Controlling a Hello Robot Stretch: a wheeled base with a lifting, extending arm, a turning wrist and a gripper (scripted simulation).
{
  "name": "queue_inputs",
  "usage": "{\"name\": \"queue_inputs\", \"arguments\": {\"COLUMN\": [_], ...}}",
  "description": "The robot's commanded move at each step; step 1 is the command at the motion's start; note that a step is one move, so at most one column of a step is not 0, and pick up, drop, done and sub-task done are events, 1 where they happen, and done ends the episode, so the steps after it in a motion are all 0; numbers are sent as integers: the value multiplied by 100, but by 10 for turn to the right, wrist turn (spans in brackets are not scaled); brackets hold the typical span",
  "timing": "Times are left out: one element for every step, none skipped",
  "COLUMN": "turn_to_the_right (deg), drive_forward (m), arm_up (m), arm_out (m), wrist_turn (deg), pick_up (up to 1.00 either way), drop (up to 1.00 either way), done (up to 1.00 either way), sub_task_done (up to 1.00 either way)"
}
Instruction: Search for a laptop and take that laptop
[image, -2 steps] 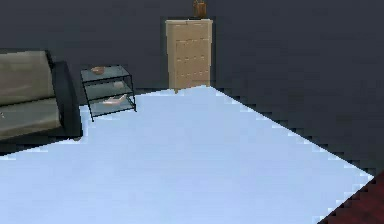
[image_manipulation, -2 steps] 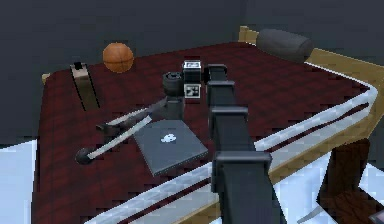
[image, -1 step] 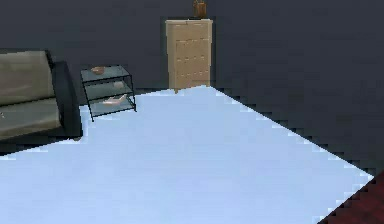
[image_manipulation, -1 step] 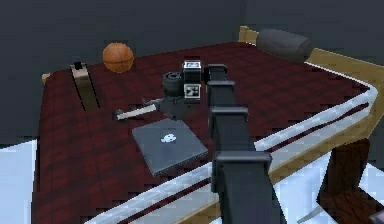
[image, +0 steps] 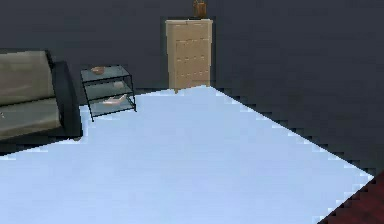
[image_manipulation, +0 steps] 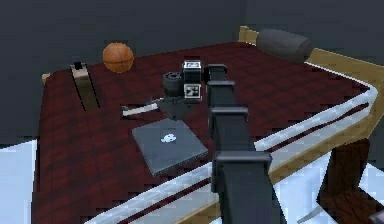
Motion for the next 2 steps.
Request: {"name": "queue_inputs", "arguments": {"turn_to_the_right": [0, 0], "drive_forward": [0, 0], "arm_up": [-30, 0], "arm_out": [0, 0], "wrist_turn": [0, 0], "pick_up": [0, 100], "drop": [0, 0], "done": [0, 0], "sub_task_done": [0, 0]}}
